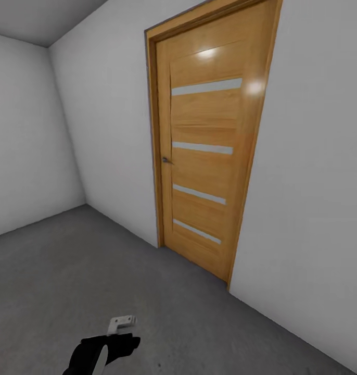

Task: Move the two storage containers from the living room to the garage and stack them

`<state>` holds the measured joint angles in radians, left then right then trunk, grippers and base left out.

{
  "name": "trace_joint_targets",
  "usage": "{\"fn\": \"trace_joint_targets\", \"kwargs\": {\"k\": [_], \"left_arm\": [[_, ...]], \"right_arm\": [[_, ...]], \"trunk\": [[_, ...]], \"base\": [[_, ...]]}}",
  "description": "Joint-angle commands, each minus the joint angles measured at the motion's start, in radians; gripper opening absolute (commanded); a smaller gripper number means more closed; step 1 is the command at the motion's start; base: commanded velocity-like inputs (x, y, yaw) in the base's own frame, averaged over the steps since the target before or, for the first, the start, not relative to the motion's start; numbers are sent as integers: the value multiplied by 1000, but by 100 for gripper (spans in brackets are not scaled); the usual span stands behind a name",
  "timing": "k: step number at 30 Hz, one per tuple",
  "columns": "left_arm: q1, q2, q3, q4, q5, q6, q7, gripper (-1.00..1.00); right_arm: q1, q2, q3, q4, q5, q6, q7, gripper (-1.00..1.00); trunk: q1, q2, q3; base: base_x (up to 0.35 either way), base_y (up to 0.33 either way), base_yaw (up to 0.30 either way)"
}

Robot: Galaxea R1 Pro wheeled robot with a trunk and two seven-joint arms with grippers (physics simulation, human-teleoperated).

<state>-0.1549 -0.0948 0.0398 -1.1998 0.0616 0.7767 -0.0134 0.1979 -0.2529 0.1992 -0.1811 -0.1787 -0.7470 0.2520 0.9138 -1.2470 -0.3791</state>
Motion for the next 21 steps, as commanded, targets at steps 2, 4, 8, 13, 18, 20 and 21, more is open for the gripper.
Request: {"fn": "trace_joint_targets", "kwargs": {"k": [2,4,8,13,18,20,21], "left_arm": [[0,0,0,0,4,-1,-1,100],[0,-2,-1,1,12,-7,-2,100],[-2,-11,-1,-3,67,-80,-2,100],[-112,22,7,-110,236,-81,7,100],[-287,70,24,-147,316,84,9,100],[-335,74,30,-144,324,137,9,100],[-360,75,32,-142,327,159,9,100]], "right_arm": [[0,6,-1,17,-17,-17,1,100],[0,10,-2,23,-23,-23,2,100],[0,14,-4,28,-28,-28,4,100],[0,15,-2,32,-28,-29,4,100],[0,15,-3,33,-28,-28,5,100],[0,15,-3,34,-28,-28,6,100],[0,15,-2,34,-28,-28,7,100]], "trunk": [[0,0,0],[0,0,0],[0,0,0],[0,0,0],[0,0,0],[0,0,0],[0,0,0]], "base": [[304,137,-300],[304,137,-300],[305,137,-300],[310,131,-296],[327,95,-222],[333,91,-92],[334,92,-46]]}}
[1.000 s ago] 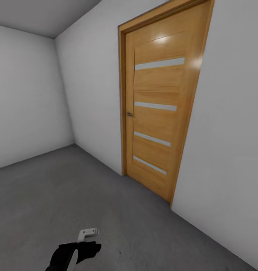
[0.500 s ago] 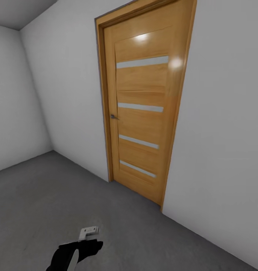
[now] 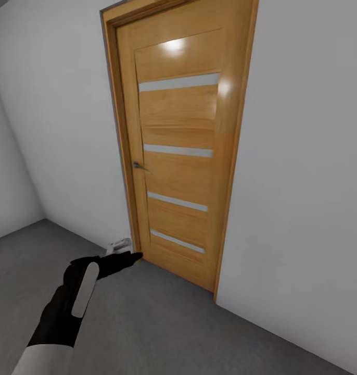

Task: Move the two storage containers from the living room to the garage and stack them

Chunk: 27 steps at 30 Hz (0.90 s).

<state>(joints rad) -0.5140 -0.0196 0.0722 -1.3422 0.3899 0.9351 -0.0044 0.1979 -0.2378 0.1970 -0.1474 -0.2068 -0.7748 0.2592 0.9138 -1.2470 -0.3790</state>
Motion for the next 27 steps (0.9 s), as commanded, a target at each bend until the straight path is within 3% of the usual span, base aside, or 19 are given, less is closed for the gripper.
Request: {"fn": "trace_joint_targets", "kwargs": {"k": [1,8,27], "left_arm": [[-23,1,2,1,1,15,1,100],[-66,3,4,-4,2,40,4,100],[-70,-1,-4,25,5,36,-6,100]], "right_arm": [[0,0,0,0,0,0,1,100],[0,0,0,3,1,0,0,100],[0,0,6,6,4,0,3,100]], "trunk": [[0,0,0],[0,0,0],[0,0,0]], "base": [[334,92,-29],[331,109,-10],[311,141,0]]}}
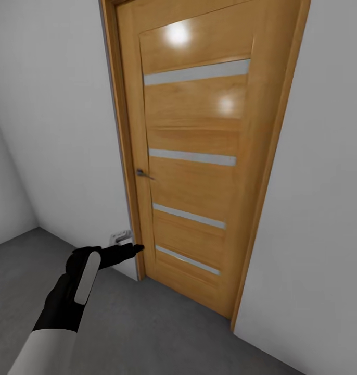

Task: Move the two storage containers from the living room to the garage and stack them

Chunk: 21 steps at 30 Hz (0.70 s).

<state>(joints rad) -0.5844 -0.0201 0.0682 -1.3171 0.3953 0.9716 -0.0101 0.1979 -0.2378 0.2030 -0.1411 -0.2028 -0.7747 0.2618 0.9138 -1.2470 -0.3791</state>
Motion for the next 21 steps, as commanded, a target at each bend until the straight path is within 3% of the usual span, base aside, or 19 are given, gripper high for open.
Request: {"fn": "trace_joint_targets", "kwargs": {"k": [1,11,21], "left_arm": [[0,0,0,1,0,0,-1,100],[-26,-20,4,44,0,2,1,100],[-111,-43,4,27,0,5,8,100]], "right_arm": [[0,0,0,0,0,0,0,100],[0,4,0,0,0,3,-2,100],[0,5,0,0,0,3,-3,100]], "trunk": [[0,0,0],[0,0,0],[0,0,0]], "base": [[310,141,0],[320,109,-14],[334,30,-245]]}}
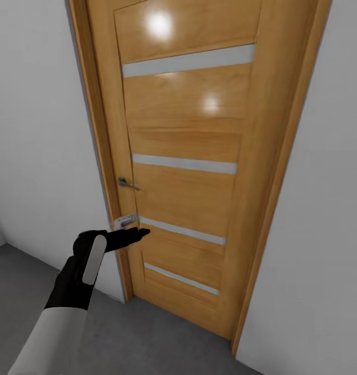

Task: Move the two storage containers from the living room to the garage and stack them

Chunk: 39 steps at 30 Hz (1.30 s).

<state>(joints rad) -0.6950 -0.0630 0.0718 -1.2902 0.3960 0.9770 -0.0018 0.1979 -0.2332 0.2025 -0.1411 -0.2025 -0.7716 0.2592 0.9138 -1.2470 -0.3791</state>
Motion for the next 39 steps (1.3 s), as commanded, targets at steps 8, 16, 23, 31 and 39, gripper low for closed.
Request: {"fn": "trace_joint_targets", "kwargs": {"k": [8,16,23,31,39], "left_arm": [[-9,-1,0,-54,-1,0,1,100],[-47,2,11,-101,-2,2,3,100],[-52,3,71,-103,-2,2,4,100],[-52,-1,77,-102,-6,2,4,100],[-52,-15,73,-87,-8,1,4,100]], "right_arm": [[0,0,0,0,0,0,0,100],[0,1,0,0,0,0,0,100],[0,1,0,0,0,0,0,100],[0,1,0,0,0,0,0,100],[0,1,0,0,0,0,0,100]], "trunk": [[0,0,0],[0,0,0],[0,0,0],[0,0,0],[0,0,0]], "base": [[337,7,-288],[326,119,-289],[270,240,-288],[244,260,-289],[288,164,-230]]}}
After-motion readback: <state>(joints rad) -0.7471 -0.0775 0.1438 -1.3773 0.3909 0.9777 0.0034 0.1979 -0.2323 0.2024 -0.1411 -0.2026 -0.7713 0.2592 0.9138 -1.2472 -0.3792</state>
